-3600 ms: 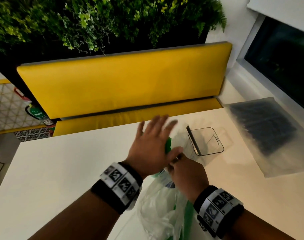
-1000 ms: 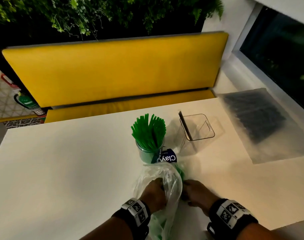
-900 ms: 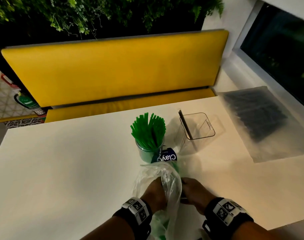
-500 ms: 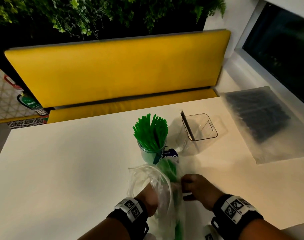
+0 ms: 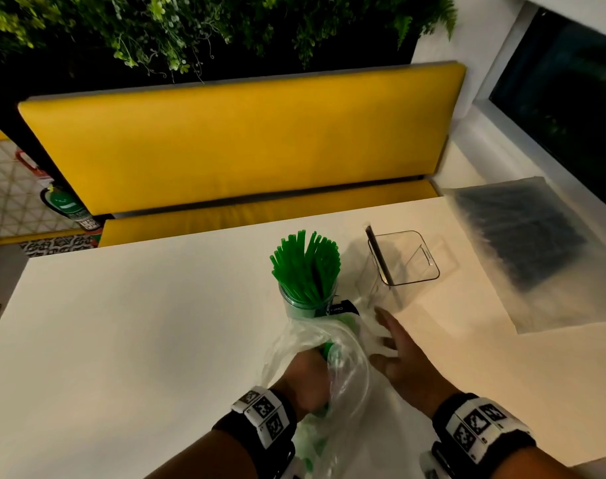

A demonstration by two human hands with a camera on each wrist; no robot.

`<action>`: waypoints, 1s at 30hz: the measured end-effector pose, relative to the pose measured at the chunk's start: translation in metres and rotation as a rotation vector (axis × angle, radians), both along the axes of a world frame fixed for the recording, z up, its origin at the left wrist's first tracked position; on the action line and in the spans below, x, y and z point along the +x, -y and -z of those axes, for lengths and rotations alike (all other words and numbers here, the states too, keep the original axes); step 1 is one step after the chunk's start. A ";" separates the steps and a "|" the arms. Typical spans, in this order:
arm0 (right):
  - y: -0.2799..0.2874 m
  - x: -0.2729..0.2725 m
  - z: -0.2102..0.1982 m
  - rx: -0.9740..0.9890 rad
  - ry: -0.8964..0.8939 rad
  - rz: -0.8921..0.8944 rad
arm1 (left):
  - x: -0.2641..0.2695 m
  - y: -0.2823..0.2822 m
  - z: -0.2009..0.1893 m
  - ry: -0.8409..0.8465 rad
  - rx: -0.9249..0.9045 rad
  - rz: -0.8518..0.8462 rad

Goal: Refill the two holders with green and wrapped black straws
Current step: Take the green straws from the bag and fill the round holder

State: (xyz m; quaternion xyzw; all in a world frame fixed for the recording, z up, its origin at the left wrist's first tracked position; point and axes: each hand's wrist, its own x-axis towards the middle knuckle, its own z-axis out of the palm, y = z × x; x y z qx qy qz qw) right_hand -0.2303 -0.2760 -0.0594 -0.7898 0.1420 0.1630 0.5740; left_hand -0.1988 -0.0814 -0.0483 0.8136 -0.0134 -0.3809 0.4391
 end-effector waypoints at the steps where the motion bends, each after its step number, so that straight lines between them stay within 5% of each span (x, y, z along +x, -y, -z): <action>1: -0.001 0.001 0.000 0.023 0.040 -0.069 | -0.001 0.001 -0.006 0.042 0.076 0.089; 6: 0.017 0.002 0.011 -0.375 0.178 -0.083 | -0.007 -0.002 -0.029 0.060 0.050 0.143; 11: 0.039 -0.014 0.040 -0.658 -0.203 -0.063 | -0.021 -0.011 -0.064 0.091 -0.335 0.102; 14: 0.044 -0.020 0.044 -0.711 -0.285 -0.094 | -0.021 -0.019 -0.105 0.183 -0.567 0.049; 19: 0.047 -0.017 0.014 -0.730 -0.321 -0.012 | 0.010 -0.054 -0.171 0.527 -0.873 -0.316; 23: 0.051 -0.010 -0.021 -0.805 -0.331 -0.083 | 0.038 -0.076 -0.181 0.690 -0.841 -0.441; 26: 0.036 -0.007 -0.057 -1.051 -0.138 -0.163 | 0.044 -0.078 -0.177 0.706 -0.786 -0.462; 30: -0.012 0.014 -0.086 -0.864 0.312 -0.188 | 0.045 -0.072 -0.182 0.733 -0.772 -0.462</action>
